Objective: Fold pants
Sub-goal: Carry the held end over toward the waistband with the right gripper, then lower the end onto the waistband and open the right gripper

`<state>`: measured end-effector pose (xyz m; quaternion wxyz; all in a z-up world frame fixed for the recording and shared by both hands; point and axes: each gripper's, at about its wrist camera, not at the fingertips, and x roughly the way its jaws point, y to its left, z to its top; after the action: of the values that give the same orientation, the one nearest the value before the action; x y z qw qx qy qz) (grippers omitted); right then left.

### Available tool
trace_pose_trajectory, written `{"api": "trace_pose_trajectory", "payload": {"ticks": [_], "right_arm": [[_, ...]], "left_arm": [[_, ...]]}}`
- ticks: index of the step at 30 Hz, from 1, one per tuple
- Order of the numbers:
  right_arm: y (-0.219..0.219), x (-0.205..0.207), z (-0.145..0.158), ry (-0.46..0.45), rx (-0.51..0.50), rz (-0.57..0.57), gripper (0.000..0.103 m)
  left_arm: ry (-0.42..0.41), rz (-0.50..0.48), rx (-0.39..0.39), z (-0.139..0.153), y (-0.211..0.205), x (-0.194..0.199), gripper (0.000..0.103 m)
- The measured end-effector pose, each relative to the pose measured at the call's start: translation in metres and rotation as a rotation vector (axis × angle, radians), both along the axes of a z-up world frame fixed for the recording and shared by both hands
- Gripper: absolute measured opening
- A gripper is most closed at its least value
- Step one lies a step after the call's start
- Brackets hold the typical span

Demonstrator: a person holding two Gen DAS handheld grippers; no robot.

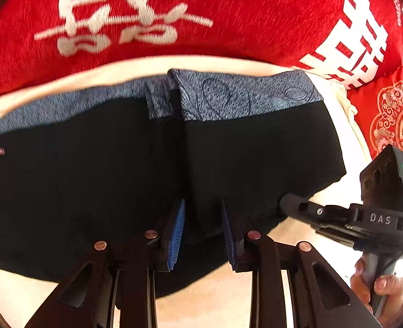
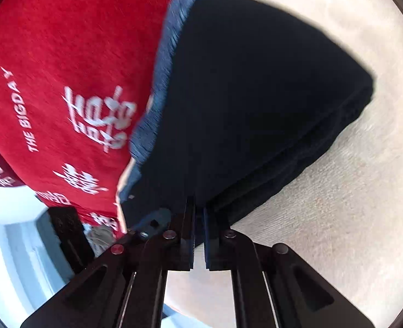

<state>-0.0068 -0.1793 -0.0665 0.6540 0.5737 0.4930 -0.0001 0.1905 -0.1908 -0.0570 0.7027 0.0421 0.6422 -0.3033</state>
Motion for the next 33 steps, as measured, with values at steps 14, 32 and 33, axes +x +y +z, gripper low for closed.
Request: {"api": "trace_pose_trajectory", "payload": {"ticks": [14, 32, 33], "right_arm": [[-0.068, 0.034, 0.077, 0.015, -0.265, 0.133, 0.019], [-0.084, 0.121, 0.04, 0.077, -0.528, 0.317, 0.025], [-0.083, 0.118, 0.041, 0.077, -0.538, 0.328, 0.025]], "left_arm": [[-0.134, 0.013, 0.039, 0.053, -0.034, 0.028, 0.057], [-0.187, -0.002, 0.185, -0.014, -0.09, 0.039, 0.057], [-0.195, -0.006, 0.184, -0.014, -0.089, 0.035, 0.057]]}}
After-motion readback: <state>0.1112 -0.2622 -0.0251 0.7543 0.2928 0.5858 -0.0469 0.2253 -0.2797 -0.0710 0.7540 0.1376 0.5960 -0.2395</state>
